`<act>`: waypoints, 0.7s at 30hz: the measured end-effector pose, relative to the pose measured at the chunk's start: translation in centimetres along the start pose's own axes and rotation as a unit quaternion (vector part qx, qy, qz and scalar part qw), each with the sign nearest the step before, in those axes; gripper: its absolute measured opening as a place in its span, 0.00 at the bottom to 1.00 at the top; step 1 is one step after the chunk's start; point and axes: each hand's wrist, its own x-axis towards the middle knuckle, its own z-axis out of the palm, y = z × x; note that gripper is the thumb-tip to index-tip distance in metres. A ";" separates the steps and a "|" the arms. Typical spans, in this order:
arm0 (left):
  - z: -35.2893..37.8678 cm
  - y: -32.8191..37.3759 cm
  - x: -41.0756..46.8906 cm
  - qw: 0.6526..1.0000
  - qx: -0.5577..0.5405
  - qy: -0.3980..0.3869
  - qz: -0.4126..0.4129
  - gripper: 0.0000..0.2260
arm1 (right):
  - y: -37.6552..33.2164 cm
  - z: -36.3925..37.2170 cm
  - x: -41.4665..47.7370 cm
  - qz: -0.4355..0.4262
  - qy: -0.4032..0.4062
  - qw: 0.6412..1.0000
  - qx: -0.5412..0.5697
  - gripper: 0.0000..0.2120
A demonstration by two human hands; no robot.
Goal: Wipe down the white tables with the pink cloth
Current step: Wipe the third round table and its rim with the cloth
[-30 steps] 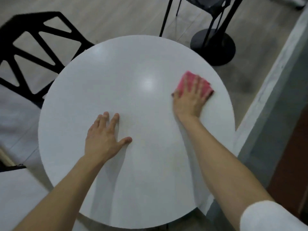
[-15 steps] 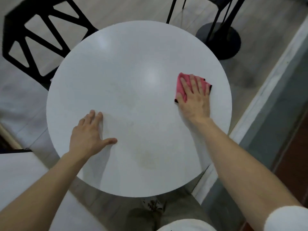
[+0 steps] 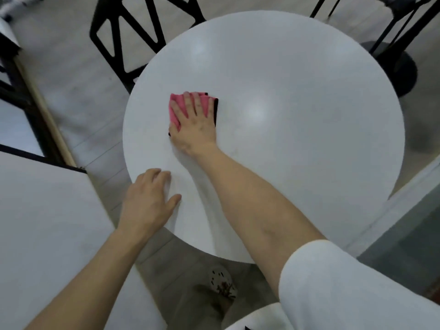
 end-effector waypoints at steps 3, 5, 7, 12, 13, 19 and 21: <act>1.2 0.0 -0.2 0.999 -0.003 0.035 0.005 0.24 | 4.1 0.2 -3.4 -0.045 0.019 0.999 0.025 0.32; 1.8 1.0 0.2 0.997 -0.021 0.072 0.007 0.20 | 10.5 -0.3 -7.5 0.016 0.046 0.999 0.024 0.32; 2.5 1.7 0.7 0.995 -0.027 0.098 0.000 0.18 | 18.0 -0.7 -13.4 0.107 0.072 0.992 0.011 0.33; 3.9 0.5 0.3 0.992 -0.027 0.117 0.036 0.17 | 27.0 -0.8 -24.7 0.309 0.061 0.949 0.002 0.34; 3.9 0.0 -0.2 0.992 -0.028 0.114 0.049 0.17 | 26.3 -0.5 -24.4 0.336 0.061 0.940 -0.002 0.34; 4.3 -2.9 -4.6 0.990 -0.028 0.124 0.053 0.14 | 8.7 1.5 -11.8 0.205 0.054 0.977 -0.002 0.34; 4.7 -3.8 -5.6 0.991 -0.028 0.124 0.041 0.13 | 0.0 3.1 -9.2 0.068 0.026 0.997 -0.016 0.33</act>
